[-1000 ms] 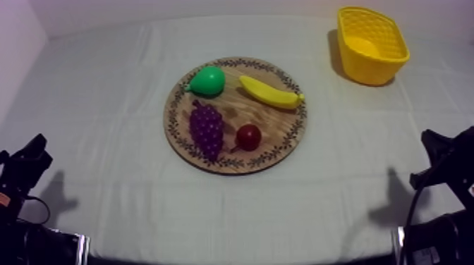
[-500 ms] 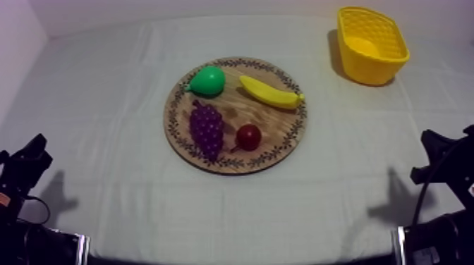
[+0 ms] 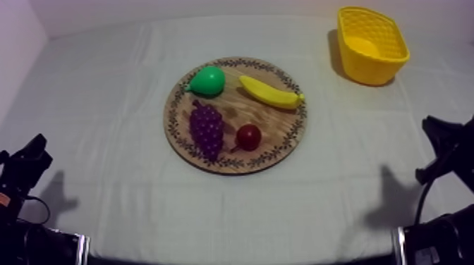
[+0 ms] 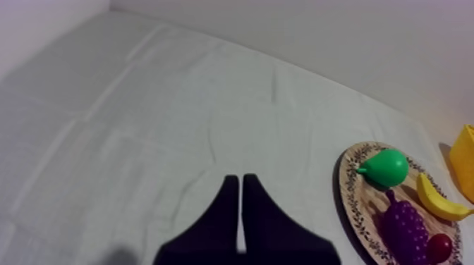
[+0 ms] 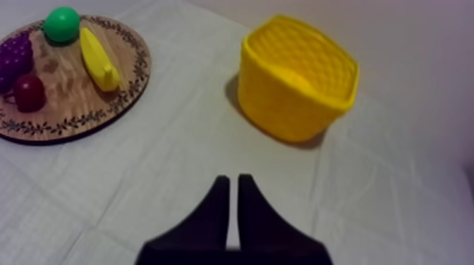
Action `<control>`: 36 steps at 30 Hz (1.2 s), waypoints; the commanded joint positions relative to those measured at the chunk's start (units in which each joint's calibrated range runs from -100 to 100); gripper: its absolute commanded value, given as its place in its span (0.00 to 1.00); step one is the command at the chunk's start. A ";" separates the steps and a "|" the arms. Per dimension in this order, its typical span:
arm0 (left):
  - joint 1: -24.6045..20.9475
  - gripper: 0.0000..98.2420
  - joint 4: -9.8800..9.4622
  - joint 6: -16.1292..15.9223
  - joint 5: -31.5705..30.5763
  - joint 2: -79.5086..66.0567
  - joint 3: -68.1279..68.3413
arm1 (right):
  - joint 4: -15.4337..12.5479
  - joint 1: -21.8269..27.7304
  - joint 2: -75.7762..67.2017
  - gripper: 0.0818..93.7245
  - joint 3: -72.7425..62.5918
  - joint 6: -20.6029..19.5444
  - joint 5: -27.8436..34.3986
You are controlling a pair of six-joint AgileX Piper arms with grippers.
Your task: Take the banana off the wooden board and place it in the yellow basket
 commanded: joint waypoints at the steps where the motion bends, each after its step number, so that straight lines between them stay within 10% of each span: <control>1: -0.01 0.00 0.00 0.02 0.00 -0.03 0.02 | -1.11 -1.21 11.21 0.03 -10.13 4.10 0.77; 12: -0.01 0.00 0.00 0.02 0.00 -0.03 0.02 | 4.26 -15.16 52.22 0.08 -47.30 6.15 15.56; 36: -0.01 0.00 0.00 0.02 0.00 -0.03 0.02 | 12.95 -22.43 98.79 0.25 -69.75 -8.75 12.59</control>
